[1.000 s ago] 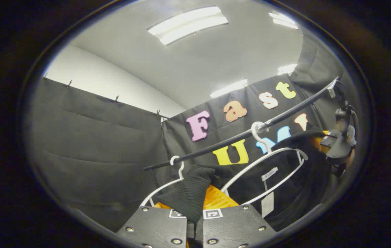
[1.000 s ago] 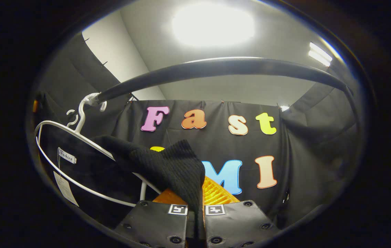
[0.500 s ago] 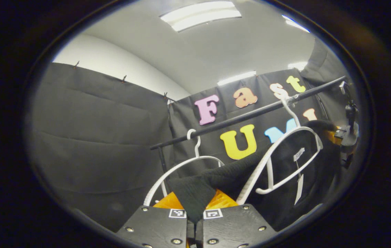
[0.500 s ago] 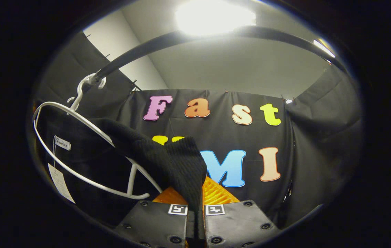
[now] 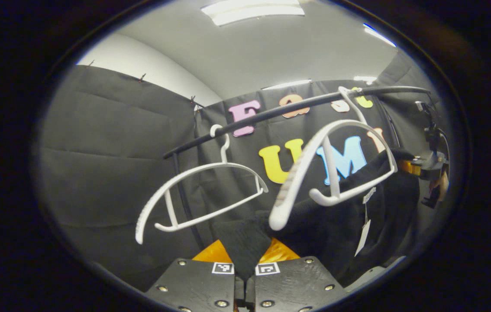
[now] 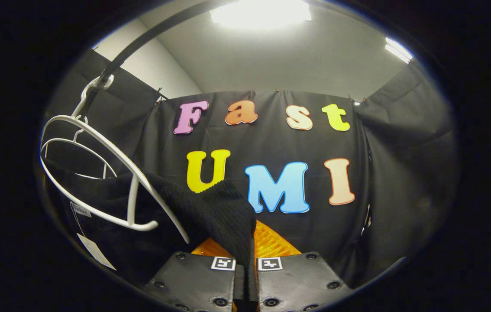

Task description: Grasp the clothes on the hanger with both hands and then place them into the laundry hamper below.

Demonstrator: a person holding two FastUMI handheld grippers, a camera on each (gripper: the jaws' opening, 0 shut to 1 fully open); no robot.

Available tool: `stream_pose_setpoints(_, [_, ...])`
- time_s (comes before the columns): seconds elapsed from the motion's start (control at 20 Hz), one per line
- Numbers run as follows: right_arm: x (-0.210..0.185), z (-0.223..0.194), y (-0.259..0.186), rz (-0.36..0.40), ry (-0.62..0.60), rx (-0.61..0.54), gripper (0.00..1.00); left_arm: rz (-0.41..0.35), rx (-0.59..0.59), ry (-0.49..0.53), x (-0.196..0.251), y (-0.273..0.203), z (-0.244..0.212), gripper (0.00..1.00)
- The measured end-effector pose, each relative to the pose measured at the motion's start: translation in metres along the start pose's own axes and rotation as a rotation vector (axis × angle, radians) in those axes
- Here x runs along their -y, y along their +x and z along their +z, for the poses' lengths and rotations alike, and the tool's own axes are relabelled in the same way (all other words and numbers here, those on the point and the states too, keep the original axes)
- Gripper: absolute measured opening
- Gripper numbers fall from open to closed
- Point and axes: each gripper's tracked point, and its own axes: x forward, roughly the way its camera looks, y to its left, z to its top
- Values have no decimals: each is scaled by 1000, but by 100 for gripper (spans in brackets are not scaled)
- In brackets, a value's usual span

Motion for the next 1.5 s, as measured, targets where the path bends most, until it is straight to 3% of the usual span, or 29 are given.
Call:
stream_pose_setpoints(0.1, [6,-14,-2,-15,4,-29,2,-17,-26,8,13,-4,-16,1])
stream_pose_setpoints(0.3, [12,-33,-13,-24,-14,-64,7,-34,-79,-13,26,-13,-45,2])
stream_pose_setpoints(0.45, [15,-51,-19,-27,-25,-104,5,-40,-112,-23,37,-9,-63,1])
stream_pose_setpoints(0.6, [11,-71,-38,-12,-23,-157,7,-58,-143,-18,47,-18,-79,3])
stream_pose_setpoints(0.7, [9,-83,-52,-5,-32,-182,2,-70,-154,-9,52,-37,-82,4])
stream_pose_setpoints(0.75, [6,-87,-58,1,-34,-192,7,-80,-157,-8,55,-41,-85,4])
stream_pose_setpoints(0.9, [-4,-95,-82,22,-41,-218,7,-110,-168,-15,71,-55,-89,4])
stream_pose_setpoints(1.2, [-39,-90,-120,94,-44,-236,7,-183,-150,-43,108,-62,-77,4])
stream_pose_setpoints(1.5, [-97,-75,-162,229,-32,-215,7,-252,-117,-76,133,-101,-58,3])
